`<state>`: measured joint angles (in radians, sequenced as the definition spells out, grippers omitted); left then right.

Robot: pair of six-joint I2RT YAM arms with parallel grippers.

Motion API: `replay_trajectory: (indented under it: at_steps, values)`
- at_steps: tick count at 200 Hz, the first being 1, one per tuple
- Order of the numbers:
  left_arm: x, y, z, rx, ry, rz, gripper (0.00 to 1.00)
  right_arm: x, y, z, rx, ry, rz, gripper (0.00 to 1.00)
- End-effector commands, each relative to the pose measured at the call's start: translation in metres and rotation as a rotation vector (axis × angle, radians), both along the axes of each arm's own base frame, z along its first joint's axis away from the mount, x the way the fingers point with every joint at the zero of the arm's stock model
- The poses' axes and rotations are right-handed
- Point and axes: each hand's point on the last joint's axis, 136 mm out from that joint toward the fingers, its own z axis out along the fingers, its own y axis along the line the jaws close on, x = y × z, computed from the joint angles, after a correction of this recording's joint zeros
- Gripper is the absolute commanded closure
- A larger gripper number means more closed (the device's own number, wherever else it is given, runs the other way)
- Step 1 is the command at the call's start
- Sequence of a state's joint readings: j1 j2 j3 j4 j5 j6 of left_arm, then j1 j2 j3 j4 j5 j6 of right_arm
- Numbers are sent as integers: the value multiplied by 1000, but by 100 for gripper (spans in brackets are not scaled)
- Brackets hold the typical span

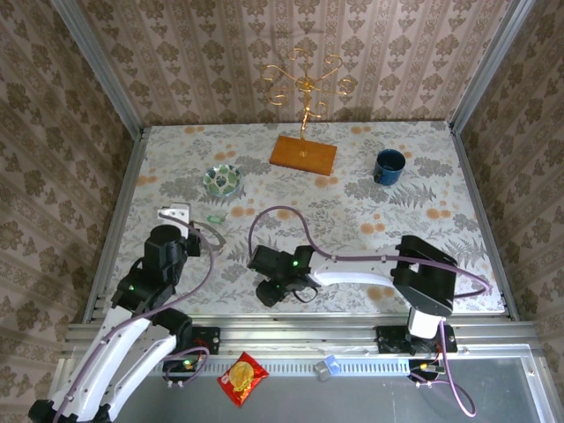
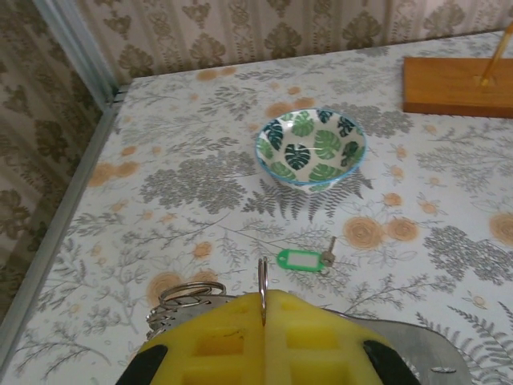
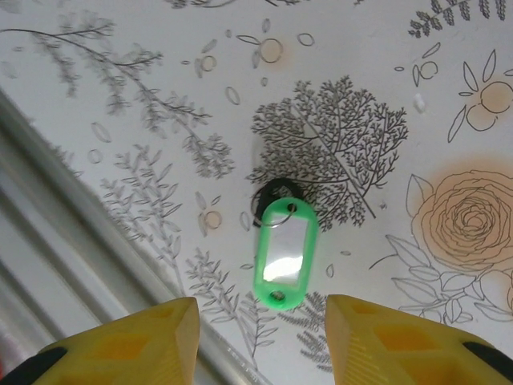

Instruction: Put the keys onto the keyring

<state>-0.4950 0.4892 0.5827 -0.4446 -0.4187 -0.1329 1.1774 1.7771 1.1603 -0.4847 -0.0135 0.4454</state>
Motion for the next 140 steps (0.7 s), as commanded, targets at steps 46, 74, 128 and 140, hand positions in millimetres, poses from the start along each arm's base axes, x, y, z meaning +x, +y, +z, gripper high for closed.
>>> replay_trajectory:
  at_steps: [46, 74, 128, 140]
  values:
    - [-13, 43, 24, -8, -106, 210, 100, 8, -3, -22, -177, -33, -4, 46]
    - [-15, 46, 26, -5, -116, 221, 100, 9, -2, -29, -225, -41, 6, 48]
    - [-13, 42, 26, -1, -116, 196, 100, 20, -9, -33, -290, -85, -31, 52]
    - [-11, 39, 26, 2, -112, 182, 100, 23, -14, -31, -300, -105, -46, 53]
